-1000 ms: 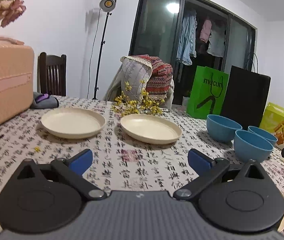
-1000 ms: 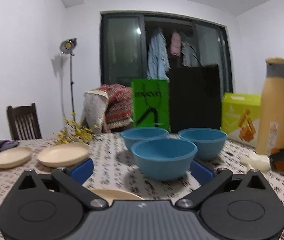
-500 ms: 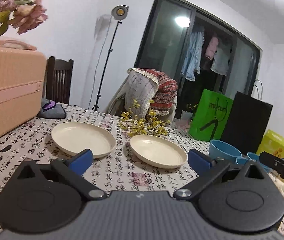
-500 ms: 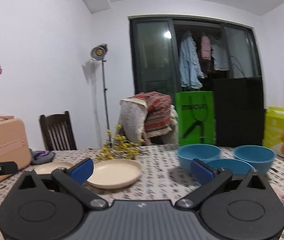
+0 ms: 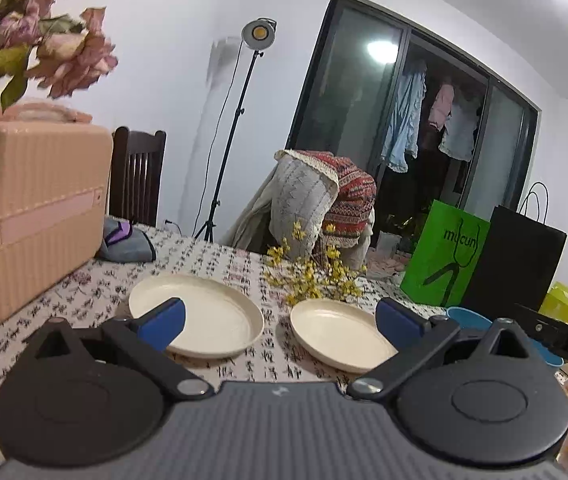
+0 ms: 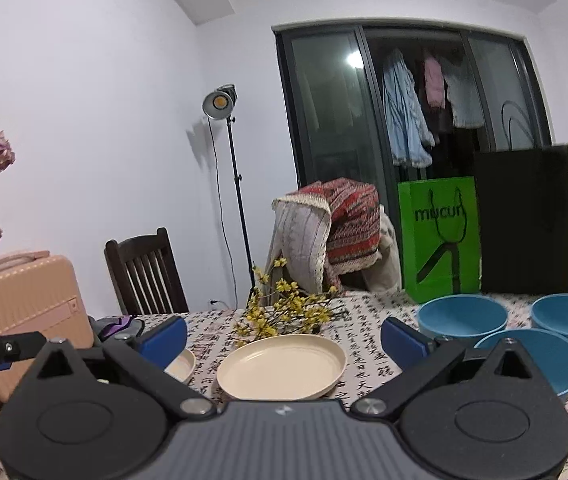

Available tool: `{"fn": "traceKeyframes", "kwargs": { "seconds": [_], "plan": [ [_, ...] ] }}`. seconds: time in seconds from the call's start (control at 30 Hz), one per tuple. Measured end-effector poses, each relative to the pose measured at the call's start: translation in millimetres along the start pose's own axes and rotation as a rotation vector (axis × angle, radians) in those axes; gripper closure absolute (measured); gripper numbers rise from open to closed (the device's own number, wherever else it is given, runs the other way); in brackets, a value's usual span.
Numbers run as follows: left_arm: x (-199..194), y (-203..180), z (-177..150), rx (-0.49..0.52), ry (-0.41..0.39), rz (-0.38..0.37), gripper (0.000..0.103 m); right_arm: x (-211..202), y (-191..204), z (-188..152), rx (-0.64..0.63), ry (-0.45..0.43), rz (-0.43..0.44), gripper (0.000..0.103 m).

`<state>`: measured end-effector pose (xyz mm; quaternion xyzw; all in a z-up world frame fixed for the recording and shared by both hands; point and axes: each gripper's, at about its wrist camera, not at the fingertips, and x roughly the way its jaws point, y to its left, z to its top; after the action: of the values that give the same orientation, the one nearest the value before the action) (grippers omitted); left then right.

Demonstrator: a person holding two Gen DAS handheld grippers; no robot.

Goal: Organize plates and bowls
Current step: 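Lower both open grippers onto the rim of a cream plate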

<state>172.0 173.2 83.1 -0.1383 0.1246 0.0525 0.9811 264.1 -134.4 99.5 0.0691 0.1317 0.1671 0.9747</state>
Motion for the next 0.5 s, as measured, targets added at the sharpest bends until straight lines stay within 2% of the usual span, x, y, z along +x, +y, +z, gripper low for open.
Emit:
{"fn": "traceKeyframes", "kwargs": {
  "seconds": [0.2, 0.5],
  "plan": [
    [11.2, 12.0, 15.4, -0.026, 0.001, 0.028, 0.000, 31.0, 10.1, 13.4, 0.018, 0.072, 0.018, 0.000],
    [32.1, 48.5, 36.2, -0.074, -0.002, 0.111, 0.000, 73.8, 48.7, 26.8, 0.029, 0.107, 0.044, 0.000]
  ]
}}
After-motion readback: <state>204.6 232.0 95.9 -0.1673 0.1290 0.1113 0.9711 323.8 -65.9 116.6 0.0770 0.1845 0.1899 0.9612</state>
